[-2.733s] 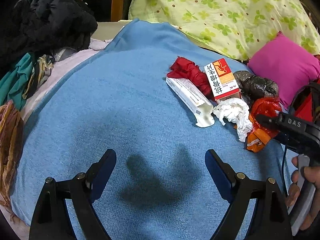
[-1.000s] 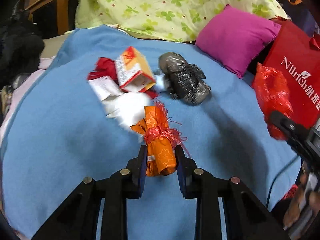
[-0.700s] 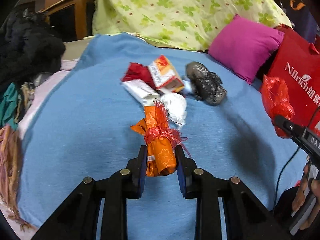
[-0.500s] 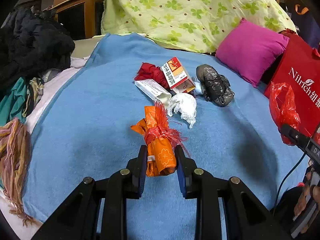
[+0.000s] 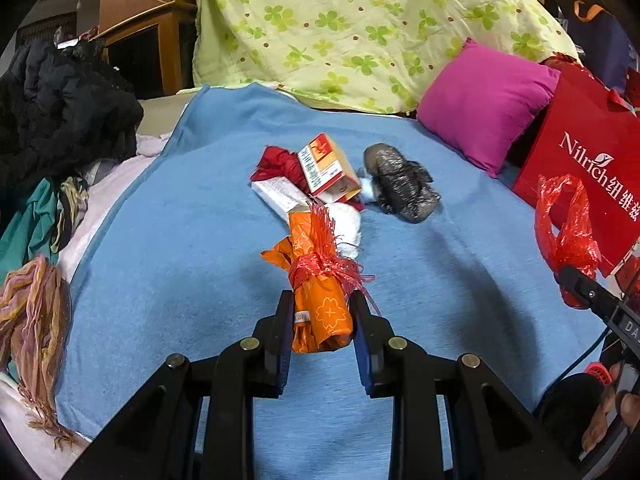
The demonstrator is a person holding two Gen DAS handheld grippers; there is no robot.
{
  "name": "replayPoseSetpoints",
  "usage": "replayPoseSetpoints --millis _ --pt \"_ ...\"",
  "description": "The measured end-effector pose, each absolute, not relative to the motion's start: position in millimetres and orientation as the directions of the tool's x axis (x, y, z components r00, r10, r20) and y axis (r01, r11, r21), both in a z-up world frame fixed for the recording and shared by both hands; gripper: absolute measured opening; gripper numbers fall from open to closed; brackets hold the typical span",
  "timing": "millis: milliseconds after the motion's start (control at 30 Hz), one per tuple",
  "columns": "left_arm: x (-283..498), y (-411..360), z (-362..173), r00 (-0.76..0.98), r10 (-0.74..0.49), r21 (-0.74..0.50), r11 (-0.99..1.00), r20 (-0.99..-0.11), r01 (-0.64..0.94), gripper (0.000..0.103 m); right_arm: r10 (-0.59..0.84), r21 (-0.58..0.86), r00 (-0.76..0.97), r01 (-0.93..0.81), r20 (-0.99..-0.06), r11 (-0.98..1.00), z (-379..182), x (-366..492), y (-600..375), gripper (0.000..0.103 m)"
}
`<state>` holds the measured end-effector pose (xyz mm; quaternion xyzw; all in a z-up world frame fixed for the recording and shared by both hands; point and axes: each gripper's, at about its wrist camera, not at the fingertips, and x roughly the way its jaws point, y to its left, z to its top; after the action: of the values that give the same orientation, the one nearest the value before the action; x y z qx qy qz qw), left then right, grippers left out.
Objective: Collect trash
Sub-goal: 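Carry the red bag and orange packet to the red basket and release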
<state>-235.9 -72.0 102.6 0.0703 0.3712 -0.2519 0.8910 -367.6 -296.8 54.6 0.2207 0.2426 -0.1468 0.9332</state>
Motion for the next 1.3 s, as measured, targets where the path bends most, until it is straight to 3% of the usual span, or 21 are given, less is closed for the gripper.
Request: replayPoseSetpoints --millis 633,1300 --pt "-273.8 -127.8 143.0 0.595 -0.461 -0.02 0.801 -0.659 0.598 0.029 -0.279 0.347 0.85 0.451 -0.446 0.822 95.4 -461.7 -329.4 0.054" --pt "-349.7 -222.6 155.2 0.482 -0.573 0.014 0.634 -0.662 0.773 0.029 -0.491 0.319 0.653 0.733 -0.576 0.601 41.5 -624.3 -396.6 0.054"
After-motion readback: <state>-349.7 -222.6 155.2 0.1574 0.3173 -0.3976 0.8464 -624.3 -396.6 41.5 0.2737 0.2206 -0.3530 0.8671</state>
